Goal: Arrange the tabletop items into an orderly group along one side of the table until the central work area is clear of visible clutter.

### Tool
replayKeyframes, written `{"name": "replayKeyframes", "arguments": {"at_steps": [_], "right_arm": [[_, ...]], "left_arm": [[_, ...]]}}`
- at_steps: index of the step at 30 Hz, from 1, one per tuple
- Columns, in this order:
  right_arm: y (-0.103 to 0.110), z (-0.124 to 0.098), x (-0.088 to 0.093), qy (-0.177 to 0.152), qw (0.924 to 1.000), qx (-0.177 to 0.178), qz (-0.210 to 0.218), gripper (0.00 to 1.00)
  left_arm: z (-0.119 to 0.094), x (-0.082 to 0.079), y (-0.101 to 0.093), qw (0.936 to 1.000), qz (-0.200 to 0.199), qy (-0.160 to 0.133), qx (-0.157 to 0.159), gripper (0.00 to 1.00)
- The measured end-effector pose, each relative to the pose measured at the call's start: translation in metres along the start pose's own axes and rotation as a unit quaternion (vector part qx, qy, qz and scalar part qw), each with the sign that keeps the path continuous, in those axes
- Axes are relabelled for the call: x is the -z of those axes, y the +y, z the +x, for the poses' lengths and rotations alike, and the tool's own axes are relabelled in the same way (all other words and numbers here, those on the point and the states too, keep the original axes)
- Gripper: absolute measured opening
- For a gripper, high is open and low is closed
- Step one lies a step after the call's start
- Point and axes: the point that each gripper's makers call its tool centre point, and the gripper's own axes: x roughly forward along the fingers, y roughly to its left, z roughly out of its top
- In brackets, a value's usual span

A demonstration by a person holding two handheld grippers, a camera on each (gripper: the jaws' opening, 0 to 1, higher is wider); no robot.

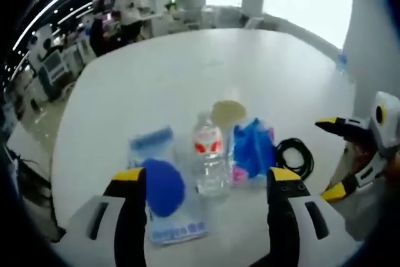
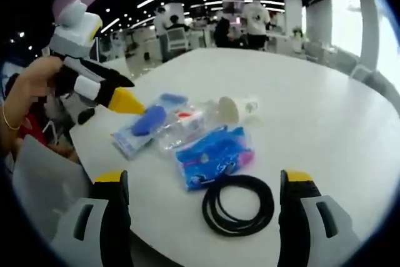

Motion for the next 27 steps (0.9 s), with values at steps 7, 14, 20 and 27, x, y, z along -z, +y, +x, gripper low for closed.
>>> {"name": "replayKeyframes", "arguments": {"at_steps": [7, 14, 20, 27], "right_arm": [[-0.001, 0.000, 0.002, 0.005, 1.0000, 0.001, -0.003, 1.00], [0.001, 0.001, 0.003, 0.006, 1.0000, -0.007, -0.001, 1.00], [0.000, 0.001, 0.006, 0.013, 0.9999, -0.007, 0.001, 1.00], [-0.004, 0.002, 0.006, 0.015, 0.9999, 0.001, -0.005, 1.00]], "left_arm": [[0.014, -0.013, -0.004, 0.9995, 0.026, 0.017, 0.001, 0.73], [0.033, -0.012, -0.006, 0.9984, 0.033, 0.044, 0.012, 0.74], [0.049, -0.008, -0.011, 0.9975, 0.015, 0.065, 0.024, 0.72], [0.068, -0.012, -0.013, 0.9965, 0.000, 0.074, 0.038, 0.67]]}}
